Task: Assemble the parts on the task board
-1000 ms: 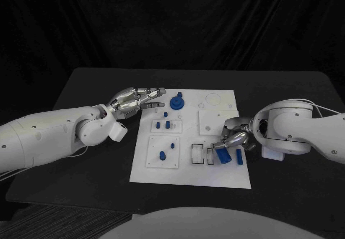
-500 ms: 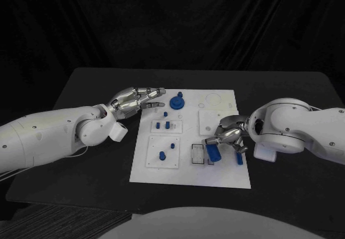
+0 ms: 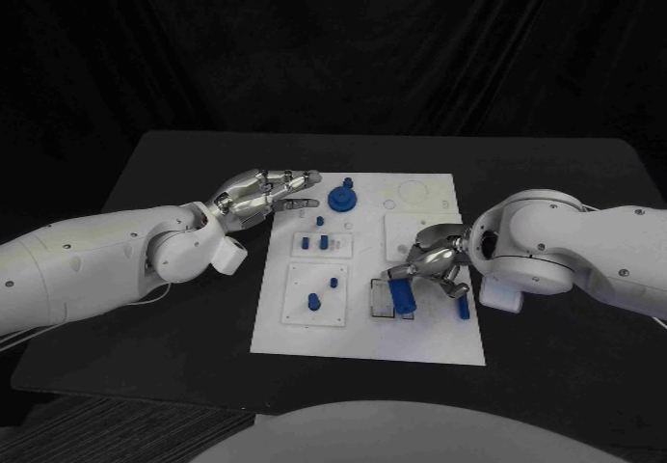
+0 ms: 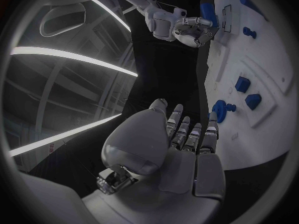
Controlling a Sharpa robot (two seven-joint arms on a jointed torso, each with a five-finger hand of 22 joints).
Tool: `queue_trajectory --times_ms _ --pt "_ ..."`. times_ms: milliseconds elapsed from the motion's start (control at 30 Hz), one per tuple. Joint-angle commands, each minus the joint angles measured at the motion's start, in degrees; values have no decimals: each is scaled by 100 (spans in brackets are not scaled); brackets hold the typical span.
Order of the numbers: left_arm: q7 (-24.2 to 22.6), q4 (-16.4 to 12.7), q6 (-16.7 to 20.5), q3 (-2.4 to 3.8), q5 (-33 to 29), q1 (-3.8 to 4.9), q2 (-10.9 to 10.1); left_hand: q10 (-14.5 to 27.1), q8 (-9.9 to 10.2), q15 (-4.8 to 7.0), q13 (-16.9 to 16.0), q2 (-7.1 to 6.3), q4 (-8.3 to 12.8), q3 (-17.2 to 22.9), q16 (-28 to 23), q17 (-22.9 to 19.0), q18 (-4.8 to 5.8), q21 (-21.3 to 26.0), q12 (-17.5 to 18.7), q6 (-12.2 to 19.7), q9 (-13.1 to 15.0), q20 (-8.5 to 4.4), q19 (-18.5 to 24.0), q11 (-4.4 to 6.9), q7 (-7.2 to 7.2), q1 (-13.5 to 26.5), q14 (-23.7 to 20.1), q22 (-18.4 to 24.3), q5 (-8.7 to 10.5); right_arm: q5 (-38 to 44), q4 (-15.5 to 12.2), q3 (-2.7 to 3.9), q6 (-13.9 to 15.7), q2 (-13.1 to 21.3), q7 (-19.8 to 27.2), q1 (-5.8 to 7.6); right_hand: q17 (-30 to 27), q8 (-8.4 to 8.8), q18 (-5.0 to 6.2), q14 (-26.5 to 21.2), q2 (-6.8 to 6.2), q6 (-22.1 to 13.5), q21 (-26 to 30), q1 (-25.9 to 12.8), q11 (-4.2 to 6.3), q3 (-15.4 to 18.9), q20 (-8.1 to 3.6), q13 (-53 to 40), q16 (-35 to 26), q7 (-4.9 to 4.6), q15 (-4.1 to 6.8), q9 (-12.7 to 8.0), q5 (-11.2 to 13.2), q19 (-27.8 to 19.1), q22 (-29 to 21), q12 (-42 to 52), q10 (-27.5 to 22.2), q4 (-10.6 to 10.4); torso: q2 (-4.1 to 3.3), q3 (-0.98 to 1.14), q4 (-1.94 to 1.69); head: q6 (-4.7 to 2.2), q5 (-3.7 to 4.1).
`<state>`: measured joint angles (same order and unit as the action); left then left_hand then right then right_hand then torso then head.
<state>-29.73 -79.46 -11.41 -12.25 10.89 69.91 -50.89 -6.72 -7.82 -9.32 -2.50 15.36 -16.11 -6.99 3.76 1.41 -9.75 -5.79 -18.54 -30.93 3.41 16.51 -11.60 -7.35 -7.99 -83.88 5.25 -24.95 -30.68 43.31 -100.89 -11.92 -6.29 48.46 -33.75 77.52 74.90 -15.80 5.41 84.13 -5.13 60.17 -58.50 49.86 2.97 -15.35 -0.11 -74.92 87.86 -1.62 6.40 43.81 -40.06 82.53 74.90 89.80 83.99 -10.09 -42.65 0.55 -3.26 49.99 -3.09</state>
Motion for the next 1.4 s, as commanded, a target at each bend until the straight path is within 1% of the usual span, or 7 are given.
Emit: queue_trajectory --times_ms 33,333,433,467,767,967,1400 --pt "-37 -11 -70 5 -23 -9 11 11 -19 -31 1 7 -2 43 23 6 -54 -34 -34 1 7 -2 -48 -40 -33 -46 22 -5 -27 -65 18 1 -47 -23 -161 -30 1039 32 42 494 49 -48 30 -3 -50 -289 41 -1508 -23 -9 -46 -15 68 -8 701 20 601 335 -6 0 -1 1 2" --pt "-21 -11 -71 5 -23 -9 13 10 -19 -45 2 -2 5 57 28 7 -51 -41 -32 1 7 0 -56 -39 -33 -61 27 -13 -39 -66 80 0 -144 -72 -232 -75 984 133 52 483 95 -110 90 -4 -79 -260 62 -1508 -51 -45 -69 -81 258 -17 687 20 601 327 -6 8 1 1 9" --pt "-20 -11 -70 5 -23 -9 12 10 -19 -45 2 -2 5 57 28 7 -51 -41 -32 1 7 0 -56 -39 -33 -61 27 -13 -39 -66 100 0 -165 -85 -243 -83 962 232 54 478 123 -192 127 -30 -119 -219 86 -1508 -63 -89 -100 -152 455 -25 677 20 601 295 -5 10 0 1 0" --pt "-19 -11 -70 5 -23 -9 13 10 -19 -45 2 -2 5 57 28 7 -51 -41 -32 1 7 0 -56 -39 -33 -61 27 -13 -39 -66 103 0 -164 -88 -245 -85 949 264 55 475 139 -194 138 -62 -133 -178 100 -1508 -69 -103 -115 -186 647 -26 674 20 601 263 -1 9 1 1 -2" --pt "-15 -7 -74 5 -23 -9 16 9 -19 -50 1 -5 6 63 30 7 -50 -42 -34 1 7 1 -55 -40 -34 -67 29 -10 -43 -66 128 0 -125 -109 -251 -96 884 375 73 462 243 -173 248 -231 -159 42 133 -1508 -103 -128 -140 -331 1440 -40 646 20 601 74 8 4 2 1 -17" --pt "-8 -3 -84 5 -23 -10 19 9 -19 -50 1 -5 6 63 30 7 -50 -42 -34 1 7 1 -55 -40 -34 -67 29 -10 -43 -66 145 0 -102 -113 -254 -99 857 401 79 457 275 -166 287 -256 -162 102 136 -1508 -117 -130 -141 -371 1597 -44 637 20 601 42 4 5 -1 1 -20" --pt "12 4 -112 5 -23 -11 26 7 -19 -56 1 -8 7 70 34 8 -49 -42 -34 0 7 2 -54 -43 -35 -72 34 -5 -45 -66 178 0 -107 -135 -257 -110 820 449 87 451 303 -150 360 -280 -171 310 143 -1508 -137 -140 -149 -463 2190 -45 620 20 601 3 3 4 2 1 -42"
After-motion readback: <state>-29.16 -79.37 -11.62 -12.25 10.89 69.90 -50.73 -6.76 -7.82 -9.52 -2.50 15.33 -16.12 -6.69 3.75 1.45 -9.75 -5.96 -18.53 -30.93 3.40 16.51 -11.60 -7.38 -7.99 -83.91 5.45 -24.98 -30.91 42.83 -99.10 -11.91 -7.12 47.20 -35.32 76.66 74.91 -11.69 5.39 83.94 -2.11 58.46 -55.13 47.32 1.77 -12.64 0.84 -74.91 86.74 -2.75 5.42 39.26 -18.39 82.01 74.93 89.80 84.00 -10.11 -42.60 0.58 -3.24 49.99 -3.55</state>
